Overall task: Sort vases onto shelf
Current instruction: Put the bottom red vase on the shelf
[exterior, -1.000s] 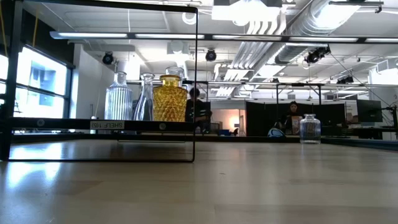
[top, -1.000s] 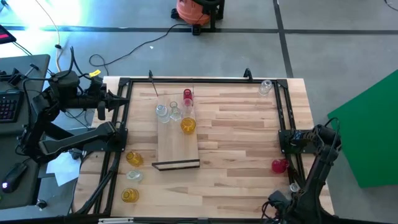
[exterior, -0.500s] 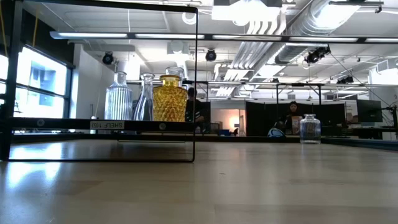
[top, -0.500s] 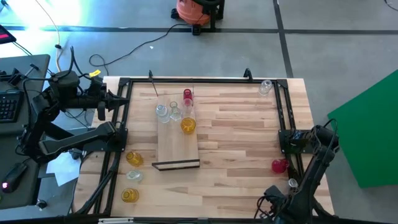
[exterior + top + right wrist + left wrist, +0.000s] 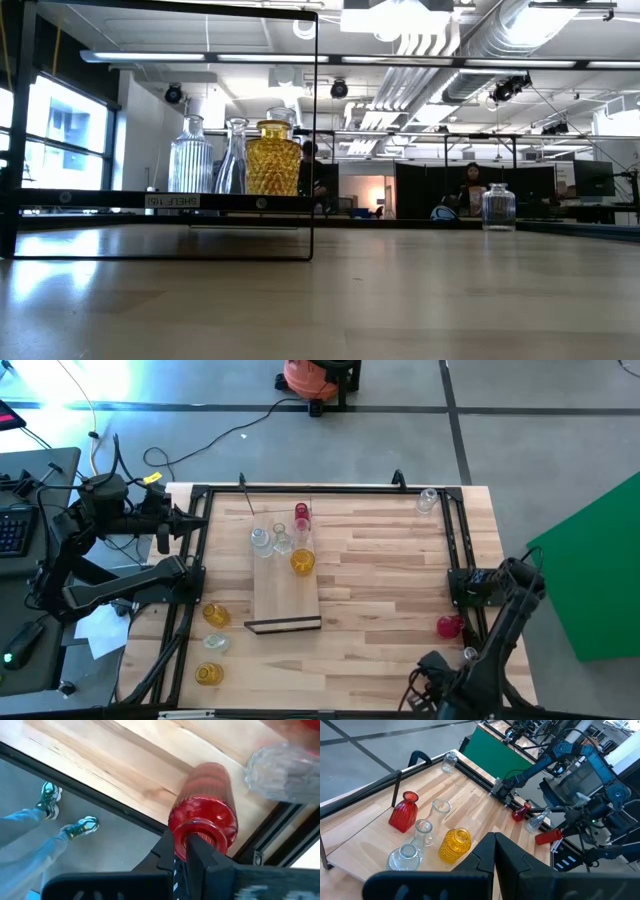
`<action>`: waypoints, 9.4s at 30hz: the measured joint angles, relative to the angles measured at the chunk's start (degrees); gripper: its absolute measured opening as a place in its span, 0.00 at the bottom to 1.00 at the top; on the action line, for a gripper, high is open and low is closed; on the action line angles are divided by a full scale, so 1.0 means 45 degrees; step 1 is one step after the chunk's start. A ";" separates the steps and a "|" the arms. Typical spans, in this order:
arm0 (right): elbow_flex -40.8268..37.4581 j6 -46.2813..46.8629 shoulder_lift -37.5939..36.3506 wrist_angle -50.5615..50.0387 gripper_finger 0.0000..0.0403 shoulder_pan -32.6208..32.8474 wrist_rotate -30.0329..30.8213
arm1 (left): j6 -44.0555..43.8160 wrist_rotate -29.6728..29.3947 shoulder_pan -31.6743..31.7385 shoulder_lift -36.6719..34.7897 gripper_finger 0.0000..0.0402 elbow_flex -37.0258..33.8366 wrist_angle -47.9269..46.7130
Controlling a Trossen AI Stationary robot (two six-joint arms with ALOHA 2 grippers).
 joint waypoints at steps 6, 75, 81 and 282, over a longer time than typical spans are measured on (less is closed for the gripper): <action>0.0048 -0.0750 -0.0102 0.0723 0.00 -0.0618 0.1062 | 0.0000 0.0000 0.0000 0.0004 0.00 0.0000 0.0000; 0.4880 -1.4503 -0.0146 -0.0444 0.00 -1.1974 -0.0087 | 0.4081 0.0004 0.0000 -0.1583 0.00 0.0000 -0.4127; 0.6230 -1.4802 -0.0146 -0.0020 0.00 -1.1938 0.0217 | 0.4575 0.0005 0.0000 -0.1583 0.00 0.0000 -0.4114; 0.4618 -3.2697 0.4075 -0.3380 0.48 -2.2031 0.0404 | 0.1661 0.0011 0.0274 0.3575 0.00 -0.2943 0.5275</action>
